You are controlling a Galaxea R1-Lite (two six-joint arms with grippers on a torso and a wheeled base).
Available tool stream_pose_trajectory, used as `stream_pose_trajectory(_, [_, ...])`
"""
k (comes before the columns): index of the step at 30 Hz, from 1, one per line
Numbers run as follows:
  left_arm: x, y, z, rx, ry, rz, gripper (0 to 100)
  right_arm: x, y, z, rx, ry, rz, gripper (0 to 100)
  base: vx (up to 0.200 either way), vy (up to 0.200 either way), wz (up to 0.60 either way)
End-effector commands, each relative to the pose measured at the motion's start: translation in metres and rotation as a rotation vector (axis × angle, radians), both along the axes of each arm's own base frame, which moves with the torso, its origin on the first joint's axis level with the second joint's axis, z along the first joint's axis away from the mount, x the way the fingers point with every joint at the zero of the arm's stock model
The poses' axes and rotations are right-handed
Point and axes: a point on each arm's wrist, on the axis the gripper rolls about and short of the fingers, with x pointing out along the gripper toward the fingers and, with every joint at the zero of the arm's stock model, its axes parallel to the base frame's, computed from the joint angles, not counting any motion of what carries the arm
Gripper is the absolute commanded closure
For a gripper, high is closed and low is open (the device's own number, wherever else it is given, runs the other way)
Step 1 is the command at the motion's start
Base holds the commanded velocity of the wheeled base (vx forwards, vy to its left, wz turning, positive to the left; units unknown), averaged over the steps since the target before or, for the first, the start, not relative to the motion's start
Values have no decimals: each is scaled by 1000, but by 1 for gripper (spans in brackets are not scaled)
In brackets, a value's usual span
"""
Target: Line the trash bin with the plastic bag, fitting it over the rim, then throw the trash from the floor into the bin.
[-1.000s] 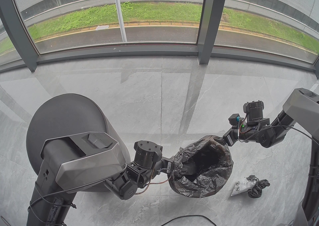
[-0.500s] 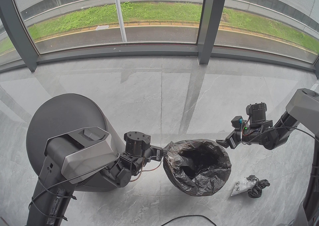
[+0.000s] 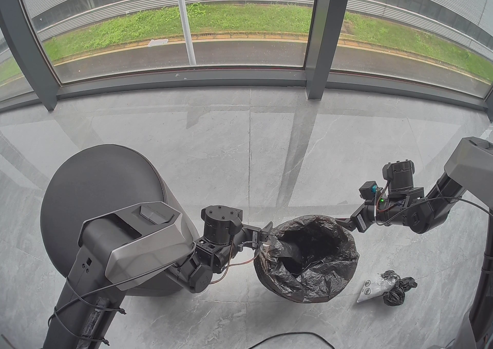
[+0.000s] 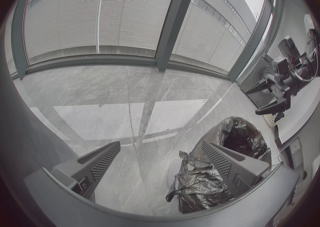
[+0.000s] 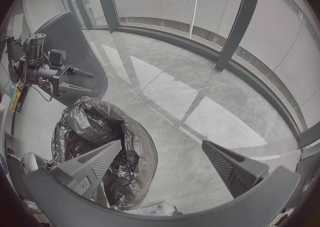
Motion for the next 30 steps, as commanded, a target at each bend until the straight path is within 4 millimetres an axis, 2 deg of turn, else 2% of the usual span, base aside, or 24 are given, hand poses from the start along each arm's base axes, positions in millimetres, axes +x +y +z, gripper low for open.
stream_pose_trajectory(1, [0, 7, 31, -42, -40, 19, 0, -6, -10, 10, 4, -14, -25, 0, 0, 0, 0])
stream_pose_trajectory(2, [0, 6, 34, -45, -43, 20, 0, -7, -10, 11, 6, -13, -26, 0, 0, 0, 0])
stream_pose_trajectory(5, [-6, 10, 77, -109, -96, 27, 0, -26, -29, 13, 2, 19, -71, 0, 0, 0, 0])
stream_pose_trajectory(6, [-7, 11, 83, -118, -103, 29, 0, -28, -32, 13, 2, 23, -78, 0, 0, 0, 0])
stream_pose_trajectory(9, [-23, 23, 130, -175, -159, 55, 0, -52, -56, 14, 5, 62, -134, 0, 0, 0, 0])
stream_pose_trajectory(12, [-37, 37, 170, -224, -223, 80, 0, -69, -73, 13, 13, 91, -168, 0, 0, 0, 0])
stream_pose_trajectory(14, [-45, 40, 204, -279, -301, 85, 0, -78, -84, 11, 9, 109, -194, 0, 0, 0, 0])
stream_pose_trajectory(15, [-56, 41, 241, -344, -377, 76, 0, -87, -92, 11, -4, 117, -211, 0, 0, 0, 0])
stream_pose_trajectory(16, [-60, 43, 251, -365, -397, 73, 0, -89, -94, 12, -7, 116, -216, 0, 0, 0, 0])
stream_pose_trajectory(17, [-78, 49, 288, -440, -463, 70, 0, -96, -104, 16, -21, 104, -228, 0, 0, 0, 0])
stream_pose_trajectory(18, [-84, 52, 297, -458, -478, 73, 0, -98, -106, 17, -22, 103, -230, 0, 0, 0, 0])
stream_pose_trajectory(19, [-101, 64, 323, -503, -520, 87, 0, -105, -111, 19, -25, 100, -228, 0, 0, 0, 0])
stream_pose_trajectory(21, [-126, 88, 359, -573, -590, 108, 0, -118, -112, 23, -26, 96, -220, 0, 0, 0, 0])
stream_pose_trajectory(22, [-131, 94, 366, -587, -604, 116, 0, -120, -112, 23, -25, 96, -219, 0, 0, 0, 0])
stream_pose_trajectory(23, [-151, 118, 386, -649, -653, 142, 0, -130, -110, 25, -24, 98, -219, 0, 0, 0, 0])
stream_pose_trajectory(24, [-163, 135, 396, -696, -673, 161, 0, -136, -108, 27, -22, 98, -218, 0, 0, 0, 0])
stream_pose_trajectory(26, [-180, 164, 402, -761, -681, 214, 0, -148, -104, 32, -24, 90, -217, 0, 0, 0, 0])
stream_pose_trajectory(28, [-191, 194, 400, -811, -681, 299, 0, -157, -100, 38, -27, 70, -210, 0, 0, 0, 0])
stream_pose_trajectory(29, [-192, 196, 400, -814, -681, 307, 0, -157, -99, 38, -27, 67, -207, 0, 0, 0, 0])
stream_pose_trajectory(30, [-199, 217, 391, -866, -662, 378, 0, -163, -93, 44, -33, 48, -189, 0, 0, 0, 0])
